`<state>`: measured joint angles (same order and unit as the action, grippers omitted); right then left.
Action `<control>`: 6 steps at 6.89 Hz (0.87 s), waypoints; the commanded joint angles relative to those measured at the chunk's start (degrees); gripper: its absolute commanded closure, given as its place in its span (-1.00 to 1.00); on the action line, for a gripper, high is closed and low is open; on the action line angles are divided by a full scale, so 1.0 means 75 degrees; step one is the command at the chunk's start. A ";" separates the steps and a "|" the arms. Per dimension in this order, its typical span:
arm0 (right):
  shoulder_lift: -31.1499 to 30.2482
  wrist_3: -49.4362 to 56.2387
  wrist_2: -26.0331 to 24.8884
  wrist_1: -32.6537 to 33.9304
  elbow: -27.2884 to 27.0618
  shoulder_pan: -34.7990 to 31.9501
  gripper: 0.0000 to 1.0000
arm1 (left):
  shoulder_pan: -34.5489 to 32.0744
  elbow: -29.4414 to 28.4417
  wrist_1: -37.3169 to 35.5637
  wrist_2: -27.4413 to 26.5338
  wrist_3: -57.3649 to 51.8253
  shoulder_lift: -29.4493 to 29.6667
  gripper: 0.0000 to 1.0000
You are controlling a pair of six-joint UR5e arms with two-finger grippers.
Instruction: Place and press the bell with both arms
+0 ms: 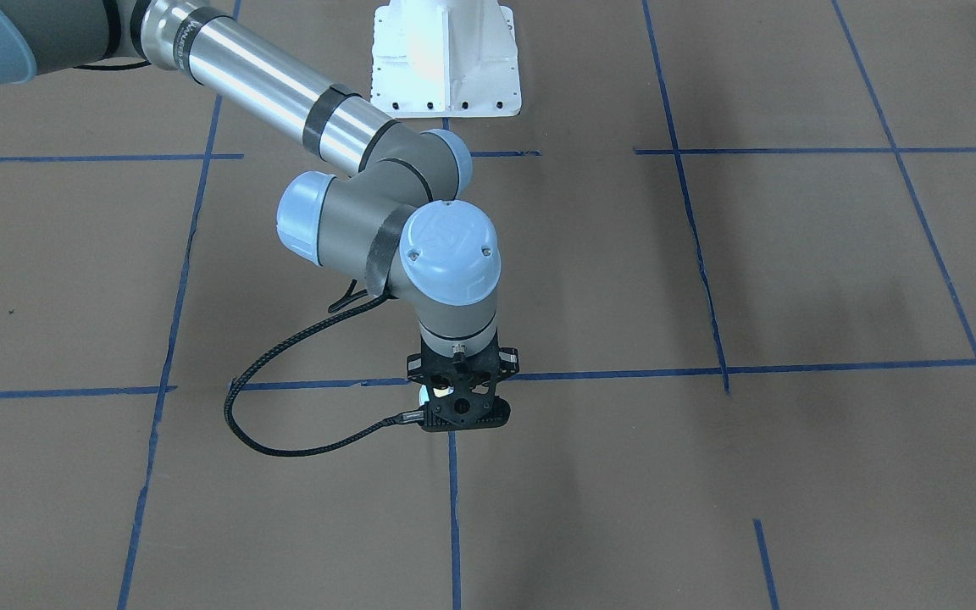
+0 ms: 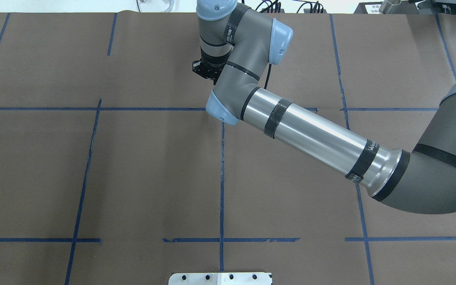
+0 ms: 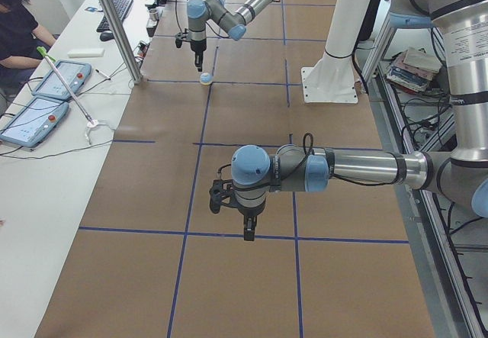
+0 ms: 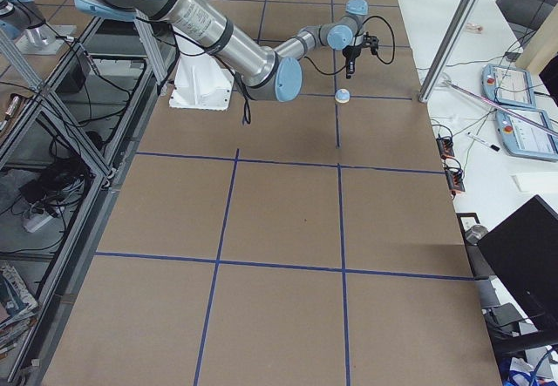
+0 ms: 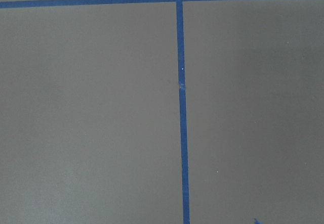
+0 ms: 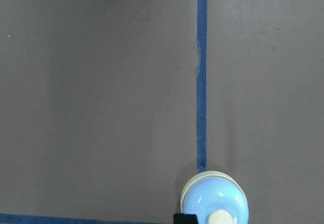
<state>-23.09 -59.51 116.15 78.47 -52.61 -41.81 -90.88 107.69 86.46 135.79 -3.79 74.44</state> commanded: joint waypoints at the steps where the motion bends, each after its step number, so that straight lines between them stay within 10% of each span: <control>1: -0.0051 0.0303 0.0392 0.0213 -0.0227 -0.0353 -0.99 | 0.0000 -0.0015 0.0004 -0.0012 -0.0045 0.0012 -1.00; 6: -0.3484 0.4200 0.1248 0.1922 -0.3639 -0.1992 -1.00 | 0.0012 -0.0155 0.0004 -0.0106 -0.0034 0.0059 -1.00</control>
<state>-40.45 -36.22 125.36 89.83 -71.21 -53.69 -90.75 106.65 86.48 135.01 -4.01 74.78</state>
